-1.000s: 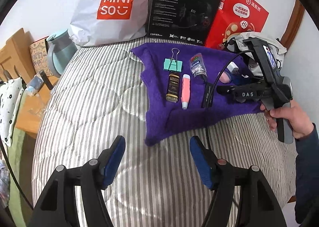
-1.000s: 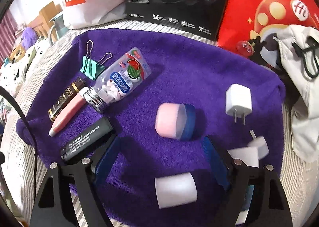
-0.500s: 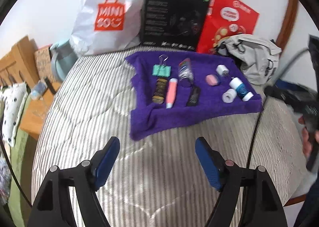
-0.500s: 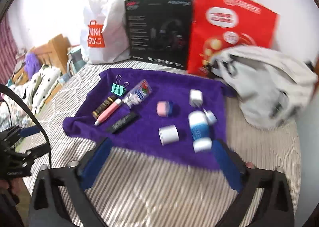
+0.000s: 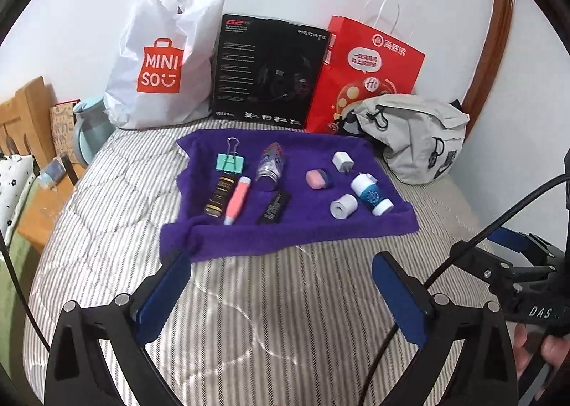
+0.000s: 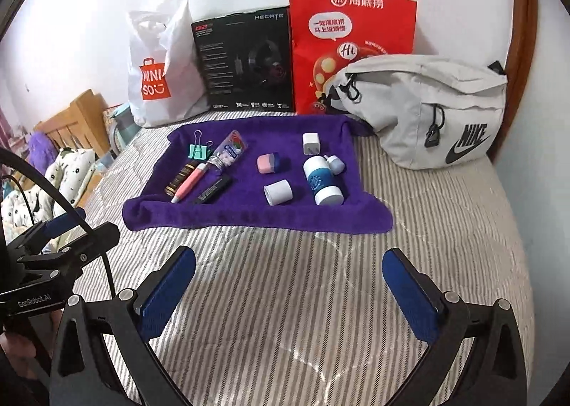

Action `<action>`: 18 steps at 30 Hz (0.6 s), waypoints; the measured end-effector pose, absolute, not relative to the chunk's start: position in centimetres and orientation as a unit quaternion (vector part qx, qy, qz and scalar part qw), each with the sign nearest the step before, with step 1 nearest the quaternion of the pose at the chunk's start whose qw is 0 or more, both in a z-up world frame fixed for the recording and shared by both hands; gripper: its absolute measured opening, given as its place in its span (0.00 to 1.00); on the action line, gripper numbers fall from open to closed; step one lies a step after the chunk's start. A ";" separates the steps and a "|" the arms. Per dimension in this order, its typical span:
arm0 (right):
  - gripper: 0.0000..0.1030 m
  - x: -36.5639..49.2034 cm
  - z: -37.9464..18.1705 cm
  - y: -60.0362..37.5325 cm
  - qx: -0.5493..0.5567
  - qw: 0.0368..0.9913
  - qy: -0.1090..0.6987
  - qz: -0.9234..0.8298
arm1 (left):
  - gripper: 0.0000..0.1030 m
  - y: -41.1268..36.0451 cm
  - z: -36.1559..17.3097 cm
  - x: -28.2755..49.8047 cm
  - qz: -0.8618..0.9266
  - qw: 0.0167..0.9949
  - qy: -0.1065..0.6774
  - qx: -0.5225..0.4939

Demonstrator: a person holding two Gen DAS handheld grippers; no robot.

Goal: Organize rigid objects

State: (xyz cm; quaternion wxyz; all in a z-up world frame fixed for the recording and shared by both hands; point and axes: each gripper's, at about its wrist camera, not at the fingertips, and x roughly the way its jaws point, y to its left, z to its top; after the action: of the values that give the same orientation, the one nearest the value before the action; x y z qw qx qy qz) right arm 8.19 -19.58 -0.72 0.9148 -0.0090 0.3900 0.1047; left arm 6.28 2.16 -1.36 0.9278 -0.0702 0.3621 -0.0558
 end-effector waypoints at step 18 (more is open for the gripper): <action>1.00 5.7 -2.3 -21.3 0.015 0.911 0.400 0.099 | 1.00 3.1 -1.0 4.0 0.005 0.934 0.351 -0.061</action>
State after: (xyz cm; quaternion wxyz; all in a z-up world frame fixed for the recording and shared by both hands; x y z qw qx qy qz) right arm 5.66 -21.27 -2.29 0.9111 0.0154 0.3998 0.0991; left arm 3.98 3.13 -0.97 0.9343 -0.0613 0.3511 0.0048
